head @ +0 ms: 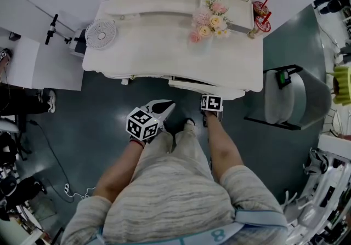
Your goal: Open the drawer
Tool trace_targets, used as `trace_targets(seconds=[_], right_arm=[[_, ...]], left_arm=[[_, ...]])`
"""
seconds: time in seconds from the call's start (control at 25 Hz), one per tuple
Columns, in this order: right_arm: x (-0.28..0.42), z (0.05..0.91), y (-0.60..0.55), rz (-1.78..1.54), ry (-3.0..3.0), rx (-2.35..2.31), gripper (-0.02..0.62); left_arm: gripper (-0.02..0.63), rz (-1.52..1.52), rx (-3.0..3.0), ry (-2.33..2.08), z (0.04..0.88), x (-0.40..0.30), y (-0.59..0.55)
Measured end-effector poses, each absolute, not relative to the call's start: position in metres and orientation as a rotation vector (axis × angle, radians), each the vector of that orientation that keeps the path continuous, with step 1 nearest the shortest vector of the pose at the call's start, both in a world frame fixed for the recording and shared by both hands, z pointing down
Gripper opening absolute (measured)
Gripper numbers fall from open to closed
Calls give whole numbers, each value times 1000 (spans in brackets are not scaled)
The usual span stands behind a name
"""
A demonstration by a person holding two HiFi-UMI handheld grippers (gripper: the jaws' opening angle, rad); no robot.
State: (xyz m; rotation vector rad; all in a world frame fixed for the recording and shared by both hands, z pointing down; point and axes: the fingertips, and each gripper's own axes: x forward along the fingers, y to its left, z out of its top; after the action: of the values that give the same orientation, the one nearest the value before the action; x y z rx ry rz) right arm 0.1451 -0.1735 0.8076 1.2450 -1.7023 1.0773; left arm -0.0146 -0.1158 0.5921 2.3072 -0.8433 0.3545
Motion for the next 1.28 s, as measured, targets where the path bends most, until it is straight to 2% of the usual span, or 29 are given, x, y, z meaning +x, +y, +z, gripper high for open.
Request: trace_targets(seconds=[1.28], right_arm=[[145, 808, -108, 1113, -1665, 1233, 126]], left_arm=[[14, 353, 2322, -785, 590, -9, -108]])
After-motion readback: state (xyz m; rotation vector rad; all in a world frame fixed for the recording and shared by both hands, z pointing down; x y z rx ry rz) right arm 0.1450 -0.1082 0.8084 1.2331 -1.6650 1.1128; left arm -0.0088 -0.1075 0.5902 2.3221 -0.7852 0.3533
